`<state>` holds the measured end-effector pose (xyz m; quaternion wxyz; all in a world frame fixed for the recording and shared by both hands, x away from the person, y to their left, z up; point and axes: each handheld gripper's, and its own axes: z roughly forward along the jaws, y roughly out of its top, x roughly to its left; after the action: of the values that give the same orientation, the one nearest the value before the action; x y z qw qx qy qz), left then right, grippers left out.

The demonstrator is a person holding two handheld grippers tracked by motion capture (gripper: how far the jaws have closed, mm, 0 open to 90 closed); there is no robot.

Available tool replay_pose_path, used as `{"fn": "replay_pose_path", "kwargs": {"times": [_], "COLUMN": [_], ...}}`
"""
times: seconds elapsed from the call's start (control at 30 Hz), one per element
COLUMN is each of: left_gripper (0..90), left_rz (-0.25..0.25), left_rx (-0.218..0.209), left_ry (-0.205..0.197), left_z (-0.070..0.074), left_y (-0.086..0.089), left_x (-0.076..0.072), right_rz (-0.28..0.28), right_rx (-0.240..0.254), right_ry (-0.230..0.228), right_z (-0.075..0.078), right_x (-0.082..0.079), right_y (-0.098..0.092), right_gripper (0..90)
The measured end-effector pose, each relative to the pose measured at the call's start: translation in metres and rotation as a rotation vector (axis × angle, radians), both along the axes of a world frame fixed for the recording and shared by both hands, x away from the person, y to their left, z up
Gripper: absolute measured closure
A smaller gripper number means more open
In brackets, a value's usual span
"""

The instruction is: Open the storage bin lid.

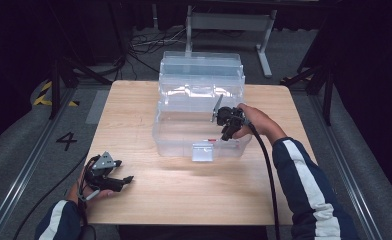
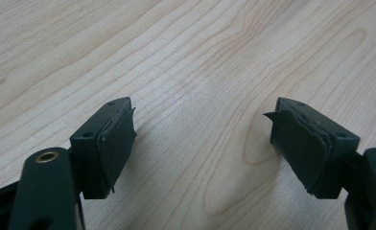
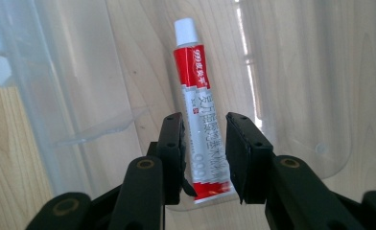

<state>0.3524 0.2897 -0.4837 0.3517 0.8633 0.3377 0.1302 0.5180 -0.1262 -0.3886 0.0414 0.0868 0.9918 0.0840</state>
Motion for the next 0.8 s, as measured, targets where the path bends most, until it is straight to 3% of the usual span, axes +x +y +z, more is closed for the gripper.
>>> {"fn": "replay_pose_path", "kwargs": {"times": [0.4, 0.67, 0.8], "left_gripper": [23.5, 22.8, 24.5], "left_rz": [0.005, -0.004, -0.027], "left_rx": [0.0, 0.035, 0.068], "left_ry": [0.002, 0.026, 0.016], "left_z": [0.0, 0.004, 0.011], "left_y": [-0.001, -0.008, -0.02], "left_x": [0.0, 0.004, 0.008], "right_rz": [-0.025, -0.062, -0.066], "right_rx": [0.078, 0.272, 0.307], "right_ry": [-0.051, -0.146, -0.184], "right_z": [0.015, 0.038, 0.043], "right_x": [-0.003, -0.011, -0.014], "right_y": [-0.013, -0.033, -0.04], "right_gripper": [67.4, 65.5, 63.5]}}
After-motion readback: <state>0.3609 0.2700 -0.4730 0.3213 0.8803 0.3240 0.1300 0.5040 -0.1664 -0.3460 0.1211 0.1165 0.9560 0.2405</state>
